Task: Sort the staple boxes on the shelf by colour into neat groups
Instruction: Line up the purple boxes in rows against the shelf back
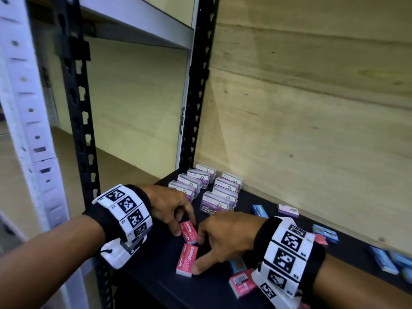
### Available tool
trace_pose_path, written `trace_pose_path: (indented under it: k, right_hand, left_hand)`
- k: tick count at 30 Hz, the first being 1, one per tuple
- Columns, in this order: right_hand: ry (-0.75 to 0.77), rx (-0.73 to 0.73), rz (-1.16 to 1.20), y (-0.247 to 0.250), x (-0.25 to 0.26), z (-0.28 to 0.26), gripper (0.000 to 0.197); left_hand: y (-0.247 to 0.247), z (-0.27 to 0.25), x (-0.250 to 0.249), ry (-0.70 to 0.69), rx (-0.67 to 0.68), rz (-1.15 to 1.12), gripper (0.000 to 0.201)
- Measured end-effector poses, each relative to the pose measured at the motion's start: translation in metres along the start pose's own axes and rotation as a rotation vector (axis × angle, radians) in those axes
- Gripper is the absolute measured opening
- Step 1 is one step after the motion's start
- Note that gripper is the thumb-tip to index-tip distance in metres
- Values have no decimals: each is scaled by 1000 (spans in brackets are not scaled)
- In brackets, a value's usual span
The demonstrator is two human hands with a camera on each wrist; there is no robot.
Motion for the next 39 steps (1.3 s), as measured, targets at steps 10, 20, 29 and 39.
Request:
trace_pose_path:
  k: [10, 20, 29, 39]
  right_hand:
    - [-55, 11, -85, -5, 17, 0, 68]
    - [-63, -34, 97, -7, -38, -24, 47]
    - [-390, -193, 196, -10, -164, -80, 52]
    - [-658, -72, 222, -41, -247, -90, 49]
  left_hand:
    - [0, -20, 19, 130, -119, -13, 40]
    - [42, -21, -27, 75, -175, 26, 35]
    - [74, 59, -103, 62, -234, 217, 34]
    - [100, 145, -139, 181, -251, 310, 40]
Point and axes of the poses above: each hand's wrist, its own z-axis towards the middle knuckle, its own y-axis out of the back of the hand, x = y × z, the point moved 3 cm from there along z, towards the middle knuckle, and after that the axes turned 13 degrees about x, right-handed, at the moved point
